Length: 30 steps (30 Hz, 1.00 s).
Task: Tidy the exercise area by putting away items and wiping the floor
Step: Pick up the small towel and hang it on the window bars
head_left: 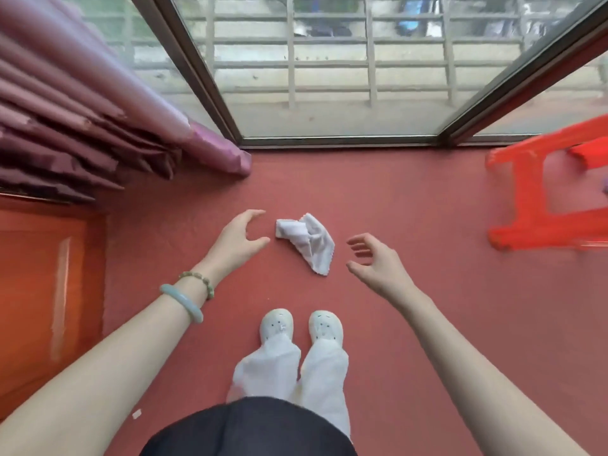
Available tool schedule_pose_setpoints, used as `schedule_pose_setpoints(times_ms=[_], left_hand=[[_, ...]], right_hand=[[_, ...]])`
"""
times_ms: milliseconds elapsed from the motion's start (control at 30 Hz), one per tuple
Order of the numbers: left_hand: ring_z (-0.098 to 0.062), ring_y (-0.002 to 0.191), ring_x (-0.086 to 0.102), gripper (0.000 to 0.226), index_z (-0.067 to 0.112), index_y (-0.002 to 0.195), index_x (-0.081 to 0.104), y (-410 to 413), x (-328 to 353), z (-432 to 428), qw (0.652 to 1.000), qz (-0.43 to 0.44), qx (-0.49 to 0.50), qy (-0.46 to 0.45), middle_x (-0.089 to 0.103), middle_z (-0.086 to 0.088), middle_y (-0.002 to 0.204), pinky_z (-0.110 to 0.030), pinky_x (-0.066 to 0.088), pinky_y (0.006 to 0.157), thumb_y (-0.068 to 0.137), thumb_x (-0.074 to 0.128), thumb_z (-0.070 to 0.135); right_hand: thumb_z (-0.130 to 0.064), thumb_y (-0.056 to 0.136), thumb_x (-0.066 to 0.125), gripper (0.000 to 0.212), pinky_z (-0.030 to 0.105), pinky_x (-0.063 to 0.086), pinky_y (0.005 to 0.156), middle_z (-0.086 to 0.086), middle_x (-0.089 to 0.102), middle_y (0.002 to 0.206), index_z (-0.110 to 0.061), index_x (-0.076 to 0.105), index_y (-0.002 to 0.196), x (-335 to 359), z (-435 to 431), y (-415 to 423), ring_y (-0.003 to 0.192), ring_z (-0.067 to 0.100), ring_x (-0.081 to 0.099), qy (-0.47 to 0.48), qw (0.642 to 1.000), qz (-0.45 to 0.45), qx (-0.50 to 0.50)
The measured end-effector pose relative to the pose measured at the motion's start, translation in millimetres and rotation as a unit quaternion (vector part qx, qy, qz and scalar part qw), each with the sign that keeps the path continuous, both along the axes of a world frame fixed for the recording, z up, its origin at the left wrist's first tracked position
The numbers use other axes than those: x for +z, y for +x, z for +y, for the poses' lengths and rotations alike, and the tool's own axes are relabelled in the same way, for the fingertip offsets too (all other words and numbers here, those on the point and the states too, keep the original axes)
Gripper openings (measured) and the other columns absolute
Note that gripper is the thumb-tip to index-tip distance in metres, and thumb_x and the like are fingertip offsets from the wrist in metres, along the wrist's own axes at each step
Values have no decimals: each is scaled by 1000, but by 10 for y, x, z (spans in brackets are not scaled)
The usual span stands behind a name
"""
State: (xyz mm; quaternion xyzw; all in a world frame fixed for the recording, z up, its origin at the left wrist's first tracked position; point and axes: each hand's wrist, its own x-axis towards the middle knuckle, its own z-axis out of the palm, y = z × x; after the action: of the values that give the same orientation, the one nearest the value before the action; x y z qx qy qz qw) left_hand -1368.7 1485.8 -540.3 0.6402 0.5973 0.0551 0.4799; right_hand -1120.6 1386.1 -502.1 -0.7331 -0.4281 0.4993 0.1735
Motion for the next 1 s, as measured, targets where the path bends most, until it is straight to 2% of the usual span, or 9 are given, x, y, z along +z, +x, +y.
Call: schedule_pose_setpoints(times_ms=[100,300,400,500,667,800,867,933,1000], left_hand=[[-8,119,47,50,14,128,52,120,-965,4,1000,15,-18,-16,54,2,127,-14,30,94,81,68,11],[-16,123,48,45,13,128,52,265,-2606,-8,999,32,-27,-26,55,-2,130,-18,30,96,85,65,17],[-20,123,45,43,15,127,53,337,-3200,8,998,46,-51,1,55,-3,127,-23,30,98,86,64,23],[-20,128,40,48,17,130,52,429,-3666,77,992,41,-109,48,51,-1,134,-23,24,104,86,66,29],[-18,128,34,56,29,135,48,561,-4082,130,982,81,-145,86,47,5,136,-32,20,104,84,63,47],[-19,118,36,62,30,135,47,633,-4150,142,986,87,-105,91,51,5,125,-27,20,92,78,70,42],[-17,109,39,52,27,127,55,643,-4143,131,987,83,-89,102,52,5,113,-27,23,90,78,71,37],[-17,100,43,28,20,106,66,616,-4085,122,989,67,-63,116,56,4,103,-33,32,90,79,71,26],[-23,96,50,14,16,91,68,553,-3945,108,989,54,-45,132,61,0,97,-40,40,87,78,66,12]], right_hand=[[-7,80,61,30,25,48,87,-5,60,103,-19,58,108,-1020,-16,24,95,10,57,-22,1000,-15,13],[-7,78,60,31,30,46,85,2,62,104,-12,59,109,-2747,-44,-16,96,18,59,-34,995,-52,72],[-9,78,59,32,26,41,84,2,61,108,-13,58,110,-3462,-68,-57,101,18,57,-38,991,-67,112],[-18,78,62,33,33,43,83,6,57,110,-12,56,110,-4031,-122,-134,106,24,53,-64,980,-102,160],[-45,67,76,55,37,44,76,7,51,108,-12,52,103,-4493,-180,-258,106,26,44,-81,949,-198,234],[-30,43,86,50,30,31,52,7,53,78,-12,55,77,-4610,-209,-289,72,30,56,6,926,-264,271],[-16,51,78,32,29,29,49,7,51,73,-11,56,73,-4639,-235,-274,66,32,55,38,933,-245,260],[-10,69,65,14,33,34,58,11,53,83,-9,60,82,-4607,-212,-206,79,34,54,45,947,-218,232],[-10,78,57,13,35,37,64,11,55,90,-8,61,90,-4453,-144,-116,87,33,51,30,958,-190,213]])
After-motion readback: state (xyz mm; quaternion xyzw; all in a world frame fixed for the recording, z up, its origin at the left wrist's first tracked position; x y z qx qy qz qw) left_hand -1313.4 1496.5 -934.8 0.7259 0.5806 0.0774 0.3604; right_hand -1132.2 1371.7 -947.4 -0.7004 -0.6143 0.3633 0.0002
